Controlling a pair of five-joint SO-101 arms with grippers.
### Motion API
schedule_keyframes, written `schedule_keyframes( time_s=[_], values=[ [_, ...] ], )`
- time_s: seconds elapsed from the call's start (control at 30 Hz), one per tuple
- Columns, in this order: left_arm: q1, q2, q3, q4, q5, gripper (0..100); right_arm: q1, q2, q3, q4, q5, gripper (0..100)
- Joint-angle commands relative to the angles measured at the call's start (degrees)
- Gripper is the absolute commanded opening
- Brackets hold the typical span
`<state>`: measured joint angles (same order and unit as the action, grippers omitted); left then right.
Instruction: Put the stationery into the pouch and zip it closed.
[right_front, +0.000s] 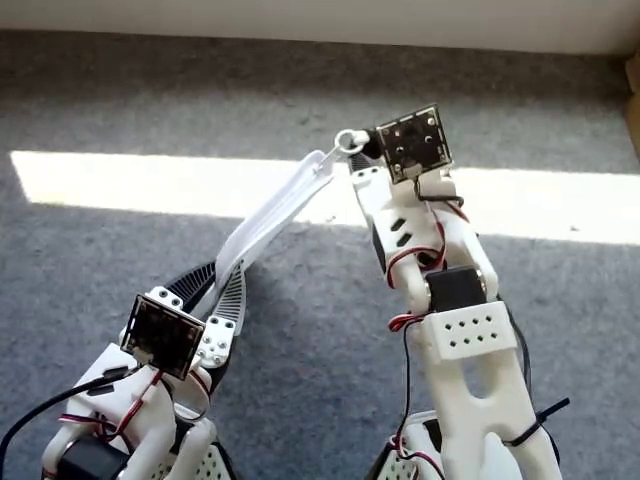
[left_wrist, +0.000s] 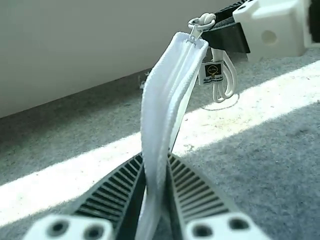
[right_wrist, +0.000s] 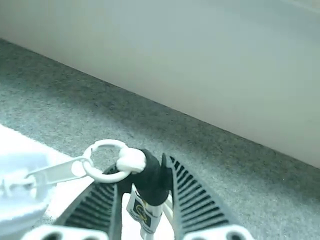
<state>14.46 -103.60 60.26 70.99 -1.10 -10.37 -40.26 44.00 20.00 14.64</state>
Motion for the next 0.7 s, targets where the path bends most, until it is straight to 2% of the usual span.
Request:
schedule_keyframes(
  time_s=[0.0, 0.17, 0.3, 0.43, 0.57, 0.67],
  values=[
    [-1.4, -0.7, -0.6, 0.5, 0.7, 0, 9.0, 1.0, -0.6, 0.0, -2.9, 0.5],
    [-1.4, -0.7, 1.3, 0.4, 0.6, 0, 9.0, 0.9, -1.0, 5.4, -6.0, 1.3],
    [-1.2, -0.7, 1.5, 0.4, 0.6, 1, 8.8, 0.9, -1.0, 8.2, -8.2, 9.5],
    [-1.1, -0.7, 2.3, 0.4, 0.6, 1, 8.7, 0.9, -0.6, 8.8, -14.2, 18.6],
    [-1.1, -0.7, 4.8, -1.9, 0.6, 1, 8.7, 0.9, -0.6, 8.8, -17.4, 21.1],
    [-1.0, -0.7, 5.7, -2.4, 0.6, 8, 7.6, 0.9, -0.7, 8.8, -17.1, 21.1]
  ],
)
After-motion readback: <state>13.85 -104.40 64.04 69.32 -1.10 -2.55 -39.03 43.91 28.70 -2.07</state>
